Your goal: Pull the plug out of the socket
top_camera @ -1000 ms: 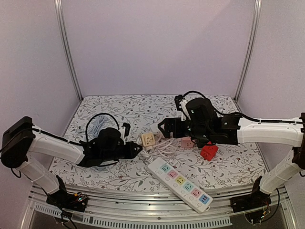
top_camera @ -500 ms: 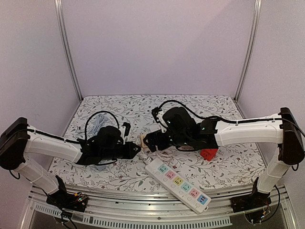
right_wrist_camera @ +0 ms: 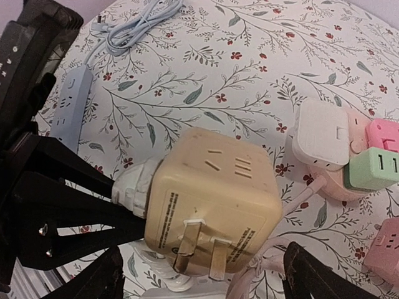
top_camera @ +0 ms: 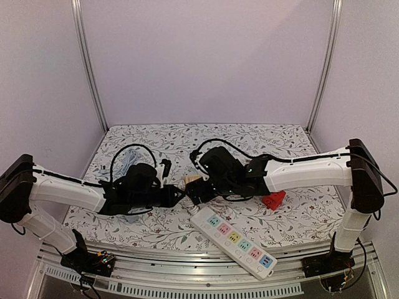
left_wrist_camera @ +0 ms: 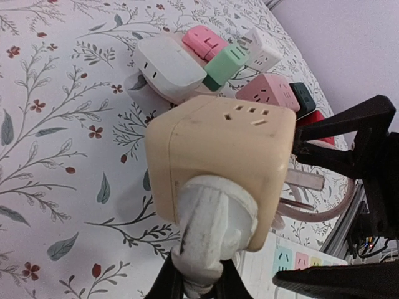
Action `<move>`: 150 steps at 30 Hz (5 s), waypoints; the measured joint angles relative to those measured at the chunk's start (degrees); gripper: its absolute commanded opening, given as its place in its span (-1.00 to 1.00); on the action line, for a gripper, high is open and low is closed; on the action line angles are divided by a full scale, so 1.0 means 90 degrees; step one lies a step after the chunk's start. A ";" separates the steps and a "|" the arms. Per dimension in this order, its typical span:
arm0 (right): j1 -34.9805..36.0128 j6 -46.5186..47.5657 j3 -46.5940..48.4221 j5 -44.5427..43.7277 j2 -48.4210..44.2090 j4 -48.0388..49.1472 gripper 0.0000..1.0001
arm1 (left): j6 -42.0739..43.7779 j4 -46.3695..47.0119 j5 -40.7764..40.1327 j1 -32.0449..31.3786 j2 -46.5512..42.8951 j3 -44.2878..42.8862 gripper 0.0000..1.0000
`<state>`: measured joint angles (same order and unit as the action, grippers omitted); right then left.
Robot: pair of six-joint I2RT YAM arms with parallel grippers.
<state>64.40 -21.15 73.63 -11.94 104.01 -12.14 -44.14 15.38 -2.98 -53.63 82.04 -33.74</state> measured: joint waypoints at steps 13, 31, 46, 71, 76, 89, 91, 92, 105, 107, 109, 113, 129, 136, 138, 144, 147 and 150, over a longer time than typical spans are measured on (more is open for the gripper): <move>0.0034 -0.0172 0.0245 -0.0491 0.0311 -0.0277 0.60 | 0.0119 0.0049 0.0262 0.0000 -0.0007 -0.0007 -1.00; 0.0095 -0.0027 0.0483 -0.0588 0.0571 -0.0410 0.40 | 0.0197 -0.0075 0.0408 0.0019 -0.0005 -0.0010 -1.00; -0.0165 0.0129 0.0381 -0.0143 0.0571 -0.0296 0.27 | 0.0260 0.0032 0.0695 0.0075 -0.0005 -0.0010 -1.00; -0.0729 0.0466 -0.1073 0.1146 -0.0058 0.1270 0.55 | 0.0056 0.0729 0.1564 0.0153 -0.0007 -0.0083 -1.00; -0.0818 0.0537 -0.1190 0.1426 -0.0121 0.1506 0.47 | -0.0068 0.0860 0.1773 0.0214 -0.0007 -0.0083 -1.00; -0.0869 0.0945 -0.1333 0.1741 -0.0389 0.1639 0.05 | -0.0160 0.0882 0.2341 0.0262 0.0015 -0.0199 -1.00; -0.0879 0.1008 -0.1353 0.1719 -0.0486 0.1630 -0.06 | -0.0155 0.0918 0.2385 0.0262 0.0015 -0.0243 -1.00; -0.0886 0.1032 -0.1362 0.1712 -0.0525 0.1622 -0.12 | -0.0148 0.0920 0.2395 0.0262 0.0015 -0.0270 -1.00; -0.0840 0.1076 -0.1576 0.1212 -0.0843 0.1734 -0.82 | -0.0102 0.0136 0.2373 0.0274 0.0010 -0.0799 -1.00; -0.0799 0.1156 -0.1576 0.1037 -0.0884 0.1727 -0.86 | -0.0124 0.0002 0.2385 0.0318 0.0005 -0.0891 -1.00; -0.0746 0.1246 -0.1569 0.0850 -0.0896 0.1710 -0.88 | -0.0168 -0.0092 0.2438 0.0350 0.0005 -0.0937 -1.00; -0.0651 0.1421 -0.1547 0.0539 -0.0896 0.1659 -0.89 | -0.0267 -0.0250 0.2586 0.0423 0.0002 -0.0991 -1.00; -0.0576 0.1275 -0.1469 0.0214 -0.0896 0.1576 -0.92 | -0.0389 -0.0311 0.2608 0.0491 -0.0007 -0.1049 -1.00; -0.0571 0.0619 -0.1248 0.0486 -0.0896 0.1161 -0.92 | -0.0384 0.0270 0.2599 0.0491 -0.0117 -0.0678 -1.00; -0.0571 0.0408 -0.1195 0.0568 -0.0896 0.1047 -0.92 | -0.0386 0.0512 0.2606 0.0491 -0.0131 -0.0549 -1.00; -0.0573 -0.0005 -0.1054 0.0770 -0.0896 0.0760 -0.92 | -0.0444 0.0869 0.2620 0.0491 -0.0170 -0.0362 -1.00; -0.0578 -0.0109 -0.1010 0.0843 -0.0896 0.0653 -0.92 | -0.0503 0.0962 0.2640 0.0491 -0.0170 -0.0321 -1.00; -0.0578 -0.0151 -0.1010 0.0872 -0.0896 0.0627 -0.92 | -0.0600 0.1032 0.2662 0.0491 -0.0172 -0.0277 -1.00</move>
<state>59.20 -22.50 64.53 -4.10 95.94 -6.50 -49.54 24.67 20.97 -49.21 80.49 -36.23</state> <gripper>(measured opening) 0.613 0.108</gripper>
